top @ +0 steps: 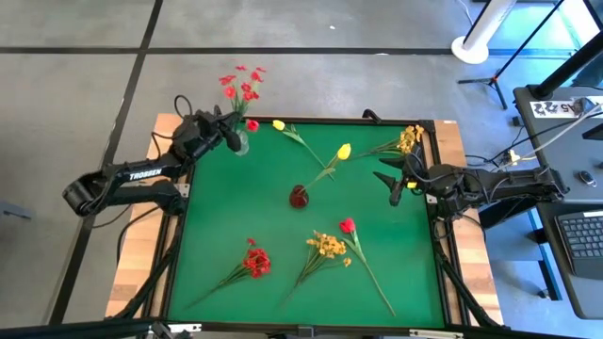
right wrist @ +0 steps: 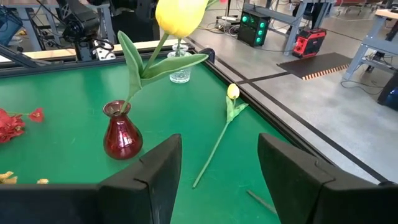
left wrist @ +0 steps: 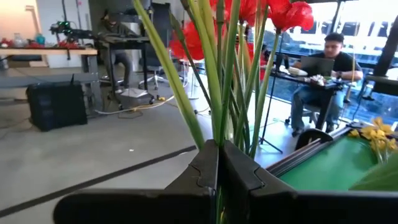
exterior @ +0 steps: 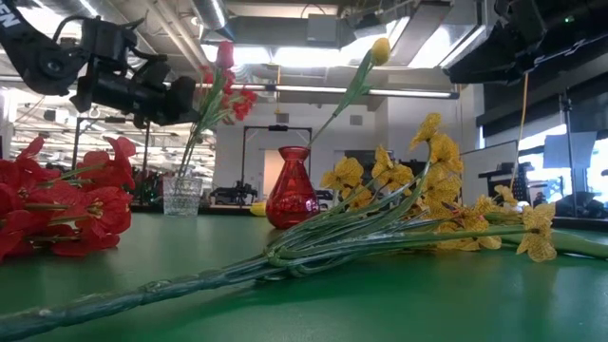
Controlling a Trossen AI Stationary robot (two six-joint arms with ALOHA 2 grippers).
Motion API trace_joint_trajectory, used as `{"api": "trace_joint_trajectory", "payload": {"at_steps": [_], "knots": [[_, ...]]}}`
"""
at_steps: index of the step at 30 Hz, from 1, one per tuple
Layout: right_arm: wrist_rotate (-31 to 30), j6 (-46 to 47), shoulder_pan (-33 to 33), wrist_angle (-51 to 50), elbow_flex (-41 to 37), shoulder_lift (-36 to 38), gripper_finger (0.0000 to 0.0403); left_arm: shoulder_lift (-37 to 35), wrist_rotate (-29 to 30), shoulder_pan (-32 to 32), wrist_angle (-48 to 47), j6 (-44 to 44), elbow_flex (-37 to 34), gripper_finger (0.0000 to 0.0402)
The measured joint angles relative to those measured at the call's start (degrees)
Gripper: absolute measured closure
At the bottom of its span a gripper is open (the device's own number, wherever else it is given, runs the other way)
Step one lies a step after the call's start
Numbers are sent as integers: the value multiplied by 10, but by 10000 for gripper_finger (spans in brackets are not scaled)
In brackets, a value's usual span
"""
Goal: Sort flowers into vase by color
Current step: Put the right red flowers into the transparent flower vase
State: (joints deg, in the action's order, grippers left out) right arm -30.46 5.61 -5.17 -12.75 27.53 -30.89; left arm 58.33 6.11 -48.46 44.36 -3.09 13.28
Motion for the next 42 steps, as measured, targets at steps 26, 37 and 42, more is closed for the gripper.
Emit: {"api": "trace_joint_trajectory", "payload": {"at_steps": [26, 37, 42], "knots": [[-5, -1, 0, 11, 0, 0, 194, 2, 39, 5, 157, -6, -109, 401], [-5, 0, 0, 12, 0, 0, 194, 2, 12, 5, 157, 41, -98, 340], [-4, 0, 0, 11, 0, 0, 194, 2, -11, 5, 114, 32, -98, 296]]}}
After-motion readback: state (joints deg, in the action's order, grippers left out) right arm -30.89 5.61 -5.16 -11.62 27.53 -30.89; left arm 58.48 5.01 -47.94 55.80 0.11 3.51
